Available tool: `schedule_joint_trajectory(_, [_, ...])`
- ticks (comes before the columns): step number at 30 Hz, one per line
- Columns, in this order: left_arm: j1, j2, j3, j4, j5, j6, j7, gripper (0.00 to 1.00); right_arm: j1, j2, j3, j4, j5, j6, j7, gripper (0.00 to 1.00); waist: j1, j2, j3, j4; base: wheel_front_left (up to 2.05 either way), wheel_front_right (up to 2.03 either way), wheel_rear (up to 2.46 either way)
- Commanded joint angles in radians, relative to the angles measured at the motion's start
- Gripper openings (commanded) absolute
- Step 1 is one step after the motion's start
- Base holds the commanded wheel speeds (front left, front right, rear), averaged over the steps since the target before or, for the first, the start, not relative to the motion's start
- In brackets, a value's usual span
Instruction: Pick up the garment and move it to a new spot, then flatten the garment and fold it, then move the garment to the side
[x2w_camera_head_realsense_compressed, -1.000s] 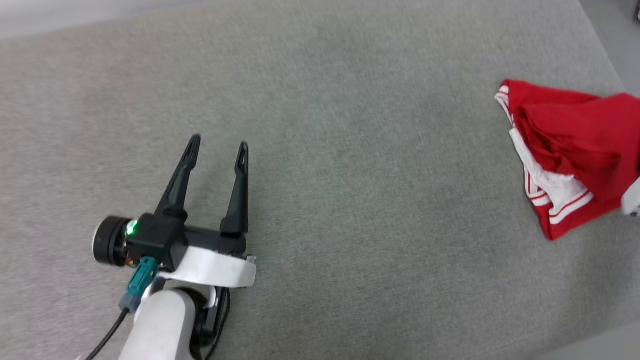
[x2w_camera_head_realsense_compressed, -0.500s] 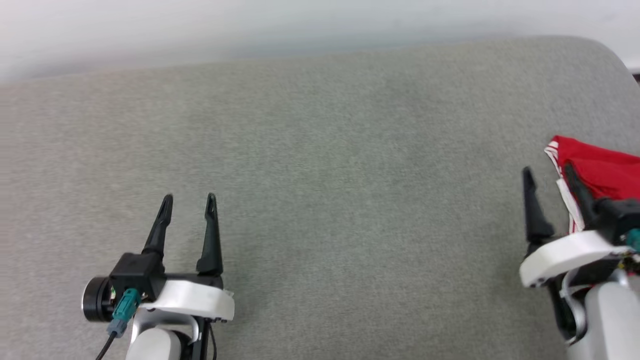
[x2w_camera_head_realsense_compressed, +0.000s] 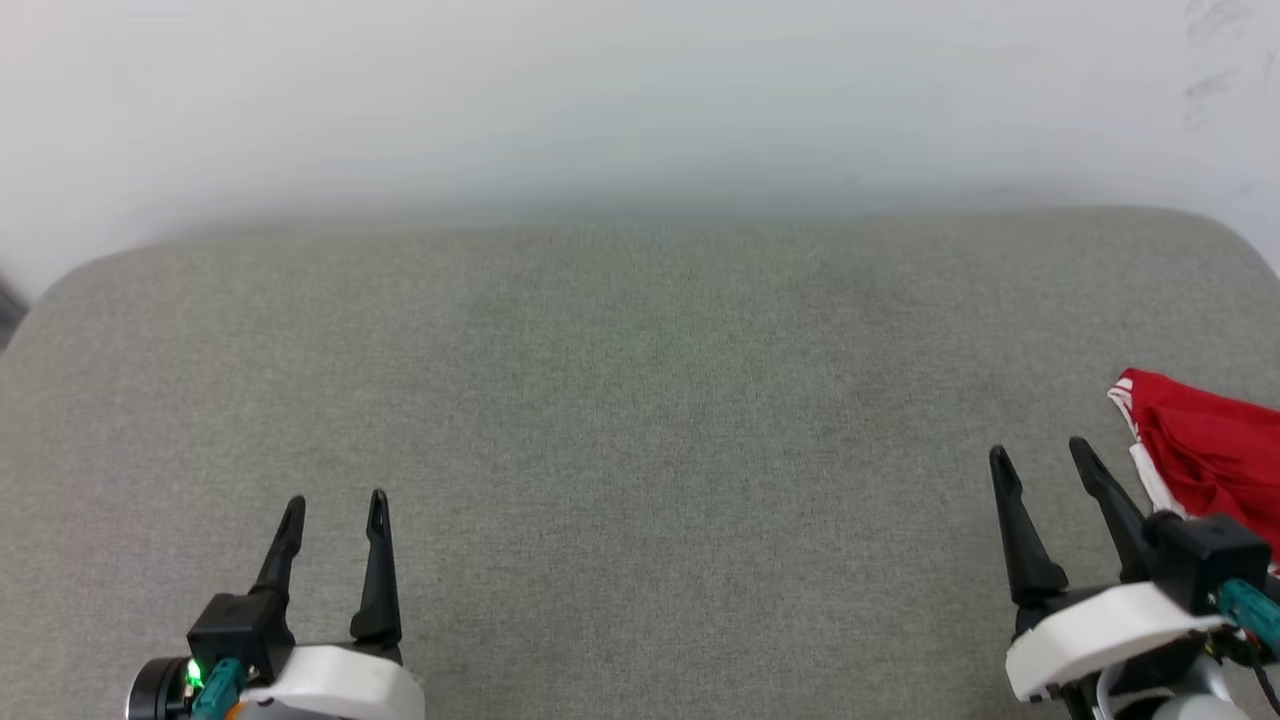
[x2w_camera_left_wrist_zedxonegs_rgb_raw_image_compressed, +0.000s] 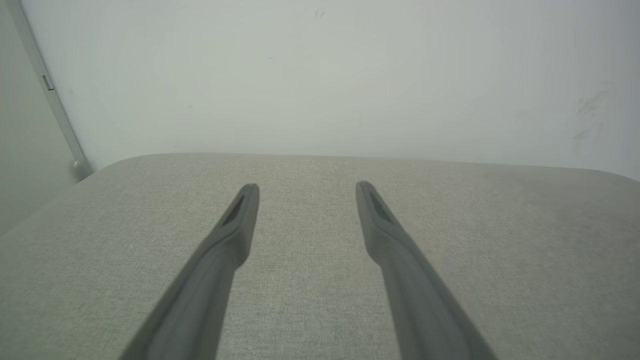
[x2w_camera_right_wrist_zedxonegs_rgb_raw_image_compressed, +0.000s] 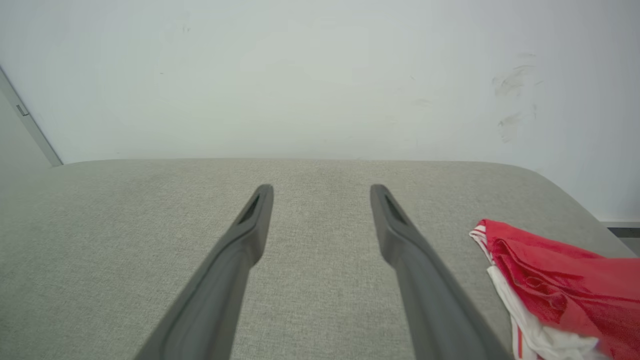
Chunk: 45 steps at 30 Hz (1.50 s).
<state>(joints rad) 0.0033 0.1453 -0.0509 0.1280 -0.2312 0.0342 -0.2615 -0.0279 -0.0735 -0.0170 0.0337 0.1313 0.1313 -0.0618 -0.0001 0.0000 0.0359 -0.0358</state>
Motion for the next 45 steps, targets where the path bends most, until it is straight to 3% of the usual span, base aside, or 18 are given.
schedule_joint_trajectory(1, [0.018,0.004,0.002,0.002,0.007,-0.007,-0.004,1.00,0.031,0.003,-0.002,-0.025,-0.003,-0.001,0.007,1.00,0.0001,0.0000,-0.023,0.002,0.00,0.00,0.00])
schedule_joint_trajectory(14, [0.048,0.006,-0.012,0.036,0.009,-0.027,-0.005,1.00,0.151,0.021,-0.024,-0.163,-0.014,-0.001,0.042,1.00,0.0001,0.0000,-0.050,-0.005,0.00,0.00,0.00])
schedule_joint_trajectory(36, [0.013,0.008,0.004,0.053,0.013,-0.036,-0.004,1.00,0.148,0.025,-0.018,-0.174,-0.002,-0.001,0.045,1.00,0.0001,0.0000,-0.030,-0.004,0.00,0.00,0.00])
schedule_joint_trajectory(37, [0.027,0.006,0.002,0.054,0.008,-0.035,0.000,0.00,0.139,0.021,-0.018,-0.171,-0.006,0.000,0.049,0.00,0.0001,0.0000,-0.030,-0.004,0.00,0.00,0.00])
schedule_joint_trajectory(40, [0.036,-0.002,0.000,0.077,0.002,-0.036,0.006,0.00,0.142,0.021,-0.014,-0.147,-0.001,0.000,0.050,0.00,0.0002,0.0000,-0.029,-0.003,0.00,0.00,0.00])
schedule_joint_trajectory(45, [0.019,-0.008,0.018,0.087,-0.093,-0.045,0.038,0.00,0.132,0.016,-0.012,-0.129,0.111,0.000,0.051,0.00,0.0002,0.0000,-0.029,-0.002,0.00,0.00,0.00])
